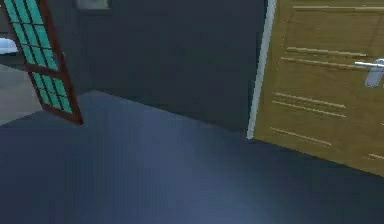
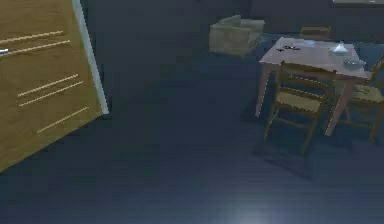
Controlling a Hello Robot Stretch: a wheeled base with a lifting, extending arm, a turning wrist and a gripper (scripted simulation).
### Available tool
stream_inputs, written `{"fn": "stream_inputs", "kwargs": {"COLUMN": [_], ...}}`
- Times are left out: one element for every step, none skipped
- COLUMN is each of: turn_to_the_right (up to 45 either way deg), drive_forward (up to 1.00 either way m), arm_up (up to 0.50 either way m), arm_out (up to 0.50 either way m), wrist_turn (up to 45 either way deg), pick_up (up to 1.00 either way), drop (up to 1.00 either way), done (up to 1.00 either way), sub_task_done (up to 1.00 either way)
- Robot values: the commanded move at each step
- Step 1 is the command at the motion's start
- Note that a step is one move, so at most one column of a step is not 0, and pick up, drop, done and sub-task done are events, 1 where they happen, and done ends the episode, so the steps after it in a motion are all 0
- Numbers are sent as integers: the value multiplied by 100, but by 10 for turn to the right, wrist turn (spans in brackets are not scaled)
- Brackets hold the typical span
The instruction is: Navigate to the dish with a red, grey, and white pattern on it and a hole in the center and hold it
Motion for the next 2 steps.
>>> {"fn": "stream_inputs", "kwargs": {"turn_to_the_right": [450, 450], "drive_forward": [0, 0], "arm_up": [0, 0], "arm_out": [0, 0], "wrist_turn": [0, 0], "pick_up": [0, 0], "drop": [0, 0], "done": [0, 0], "sub_task_done": [0, 0]}}
